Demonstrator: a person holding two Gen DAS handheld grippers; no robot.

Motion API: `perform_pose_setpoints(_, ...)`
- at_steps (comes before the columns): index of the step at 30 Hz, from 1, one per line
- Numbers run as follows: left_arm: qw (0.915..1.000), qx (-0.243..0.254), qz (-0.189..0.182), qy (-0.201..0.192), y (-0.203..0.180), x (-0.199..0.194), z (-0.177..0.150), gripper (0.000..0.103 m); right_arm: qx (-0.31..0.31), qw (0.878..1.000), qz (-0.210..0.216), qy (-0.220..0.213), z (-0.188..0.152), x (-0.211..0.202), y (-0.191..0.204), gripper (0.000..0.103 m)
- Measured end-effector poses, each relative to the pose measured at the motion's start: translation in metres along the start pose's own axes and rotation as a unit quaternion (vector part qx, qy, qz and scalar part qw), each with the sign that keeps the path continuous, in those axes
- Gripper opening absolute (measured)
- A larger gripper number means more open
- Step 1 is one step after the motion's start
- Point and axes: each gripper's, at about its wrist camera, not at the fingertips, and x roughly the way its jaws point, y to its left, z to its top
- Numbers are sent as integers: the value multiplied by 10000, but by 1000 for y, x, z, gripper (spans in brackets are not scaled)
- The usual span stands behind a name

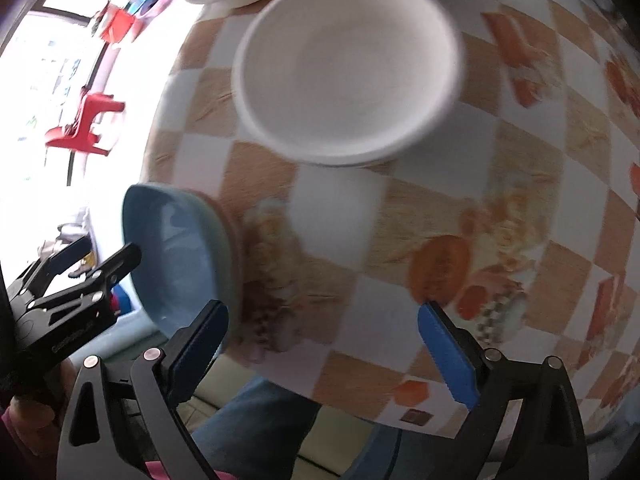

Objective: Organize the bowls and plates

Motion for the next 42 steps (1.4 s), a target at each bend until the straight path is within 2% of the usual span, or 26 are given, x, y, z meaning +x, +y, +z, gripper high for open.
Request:
perform_pose_setpoints(4,9995,96,-297,70,-25,-5,7,95,142,9998,-68,-113,-3,-9,-18,97)
perform_pose_setpoints(6,9981,129,-577,158,-41,-8,12,103,220,9995,-125,-173,-2,-15,-26,97)
perform_pose_setpoints(12,9958,103,-884,-224,-74,-35,39,102,677,9961,-259,-501,13,-41,-65,97)
perform_pose_setpoints(16,9970,35,-653,-406,-81,-44,65,102,798,9937,-311,-723,24,-57,-81,97)
perform_pose_setpoints(23,9984,-290,-409,-270,-70,-21,97,102,663,9934,-288,-892,44,-67,-80,97)
perform_pose_setpoints(35,9995,-262,-176,-90,-78,19,134,102,398,9948,-613,-709,70,-42,-78,97)
perform_pose_setpoints(37,9996,-180,-196,-55,-80,26,139,102,597,9940,-672,-621,76,-37,-78,97)
perform_pose_setpoints(40,9997,-148,-209,-5,-80,34,144,99,549,9947,-650,-579,85,-29,-77,97)
perform_pose_setpoints(42,9998,-121,-185,26,-82,40,147,93,494,9952,-631,-566,89,-25,-74,96)
